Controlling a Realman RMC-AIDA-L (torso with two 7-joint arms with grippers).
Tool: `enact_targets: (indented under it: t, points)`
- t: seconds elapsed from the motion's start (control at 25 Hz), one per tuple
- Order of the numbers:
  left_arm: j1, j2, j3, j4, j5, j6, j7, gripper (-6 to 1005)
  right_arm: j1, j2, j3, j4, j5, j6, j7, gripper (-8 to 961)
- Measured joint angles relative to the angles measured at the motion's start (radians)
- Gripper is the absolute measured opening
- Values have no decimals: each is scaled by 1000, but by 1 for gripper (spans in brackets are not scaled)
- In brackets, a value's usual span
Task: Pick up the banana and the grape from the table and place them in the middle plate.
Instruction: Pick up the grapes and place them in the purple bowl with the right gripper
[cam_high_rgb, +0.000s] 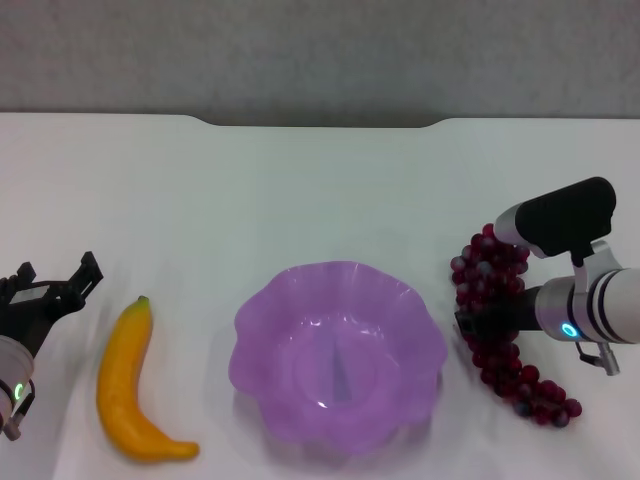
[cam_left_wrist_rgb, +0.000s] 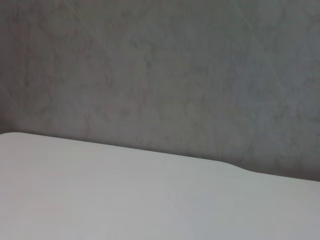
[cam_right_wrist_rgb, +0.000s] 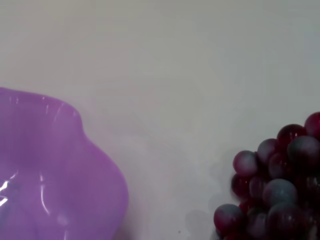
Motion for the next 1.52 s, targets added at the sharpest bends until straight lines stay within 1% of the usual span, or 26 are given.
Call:
enact_targets:
  t: [0.24,0.4,0.52,0.64,0.88,1.2,1.28,1.32,1.4,1.52]
  points:
    - [0,-1,0,0,0,0,-1,893,-7,1,-9,2,0,-20,2,442]
    - [1,-1,0,0,0,0,0,893,-47,1,-72,25,32,-130,1,433]
    - [2,-1,0,1,0,0,0,893,-98,-1,-121,47,52,-257,-1,430]
    - [3,-2,0,2,-1,0,-1,893,-159,-1,-185,65,53,-412,-1,426]
    - [3,-2,0,3,-2,0,-2,893,-225,-1,-298,62,53,-669,1,419]
    - [5,-2,0,5,-3,0,-2,893,-328,-4,-455,61,42,-1126,3,403]
    - [9,-2,0,7,-5,0,-2,893,-354,-7,-486,106,34,-1193,2,404]
    - [12,-2,0,8,-6,0,-2,893,-372,-11,-490,146,17,-1202,0,404]
    - [17,-2,-2,8,-5,0,0,893,-412,-19,-480,244,-41,-1190,-3,401]
    - [17,-1,-1,8,-3,0,-1,893,-474,-25,-446,388,-147,-1119,-3,394]
